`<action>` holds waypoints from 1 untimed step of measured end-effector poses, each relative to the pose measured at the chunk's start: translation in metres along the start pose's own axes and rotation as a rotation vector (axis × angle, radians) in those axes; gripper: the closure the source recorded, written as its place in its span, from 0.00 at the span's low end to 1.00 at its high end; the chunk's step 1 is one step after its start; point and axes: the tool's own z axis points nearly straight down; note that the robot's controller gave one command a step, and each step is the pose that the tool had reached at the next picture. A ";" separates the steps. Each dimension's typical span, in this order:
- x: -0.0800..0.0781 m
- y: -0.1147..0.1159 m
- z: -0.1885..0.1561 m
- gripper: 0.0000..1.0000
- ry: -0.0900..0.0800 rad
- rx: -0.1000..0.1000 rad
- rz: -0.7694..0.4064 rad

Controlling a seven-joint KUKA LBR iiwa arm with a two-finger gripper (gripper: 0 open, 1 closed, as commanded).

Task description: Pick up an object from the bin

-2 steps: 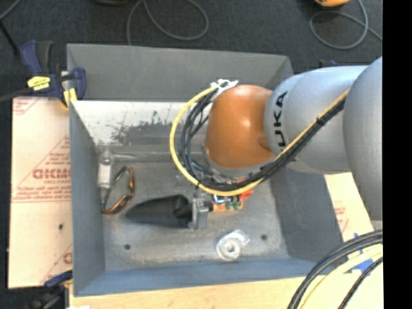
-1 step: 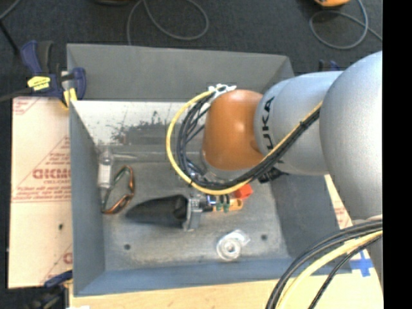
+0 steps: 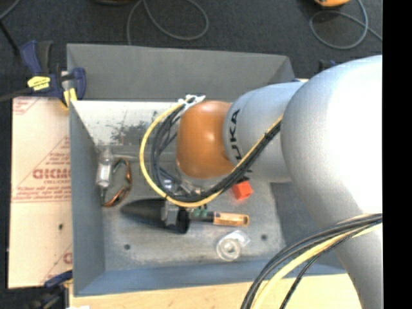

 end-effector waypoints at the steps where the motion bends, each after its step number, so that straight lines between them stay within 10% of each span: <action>1: 0.000 0.000 0.000 1.00 0.000 0.000 0.001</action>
Offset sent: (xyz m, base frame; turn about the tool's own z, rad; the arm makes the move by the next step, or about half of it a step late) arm 0.0051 -0.0003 0.1107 0.0818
